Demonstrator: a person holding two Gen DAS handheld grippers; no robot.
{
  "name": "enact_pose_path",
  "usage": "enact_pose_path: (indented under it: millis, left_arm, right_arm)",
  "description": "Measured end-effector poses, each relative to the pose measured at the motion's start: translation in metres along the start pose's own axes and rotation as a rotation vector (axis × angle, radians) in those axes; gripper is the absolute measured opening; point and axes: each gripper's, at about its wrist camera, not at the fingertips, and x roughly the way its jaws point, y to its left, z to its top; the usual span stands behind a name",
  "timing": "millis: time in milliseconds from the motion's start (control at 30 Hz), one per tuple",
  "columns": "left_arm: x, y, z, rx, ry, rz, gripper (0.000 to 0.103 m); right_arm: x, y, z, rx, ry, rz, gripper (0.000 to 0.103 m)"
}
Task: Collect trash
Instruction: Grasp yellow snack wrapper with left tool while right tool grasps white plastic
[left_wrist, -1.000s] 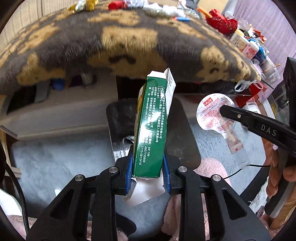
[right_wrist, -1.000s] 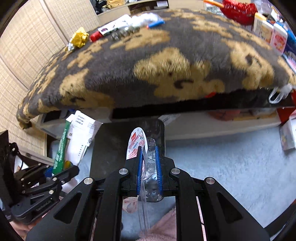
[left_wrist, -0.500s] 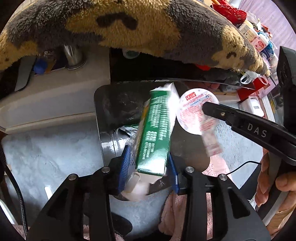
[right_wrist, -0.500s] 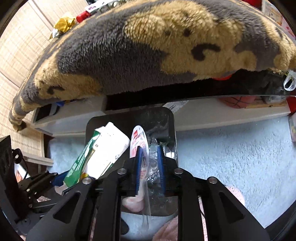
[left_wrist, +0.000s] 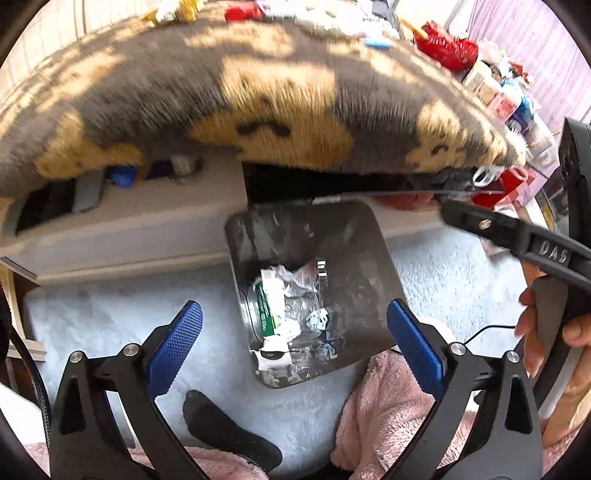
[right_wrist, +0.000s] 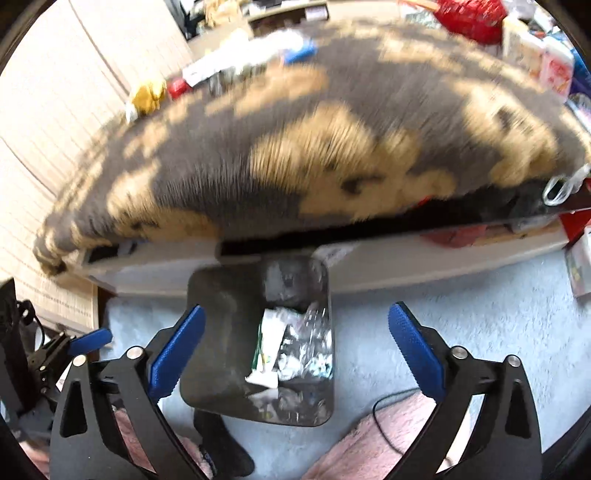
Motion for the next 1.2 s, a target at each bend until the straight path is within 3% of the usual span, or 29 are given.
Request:
enact_pose_path:
  millis: [267, 533, 800, 1033, 1200]
  left_arm:
    - [-0.051, 0.016, 0.034, -0.017, -0.115, 0.019, 0.095]
    - [-0.057, 0.042, 0.084, -0.042, -0.154, 0.062, 0.095]
    - [-0.042, 0.076, 0.150, -0.069, -0.176, 0.106, 0.095]
    - [-0.027, 0.100, 0.214, -0.072, -0.188, 0.148, 0.095]
    - [-0.011, 0.113, 0.260, -0.079, -0.181, 0.186, 0.095]
  right_arm:
    - [-0.040, -0.016, 0.048, 0.045, -0.106, -0.024, 0.100]
    - [-0.037, -0.008, 0.094, 0.038, -0.132, -0.025, 0.100]
    - [-0.002, 0.011, 0.159, 0.022, -0.159, -0.004, 0.099]
    - [0.033, 0.022, 0.211, -0.003, -0.142, -0.040, 0.098]
    - [0.055, 0.029, 0.243, -0.023, -0.115, -0.064, 0.088]
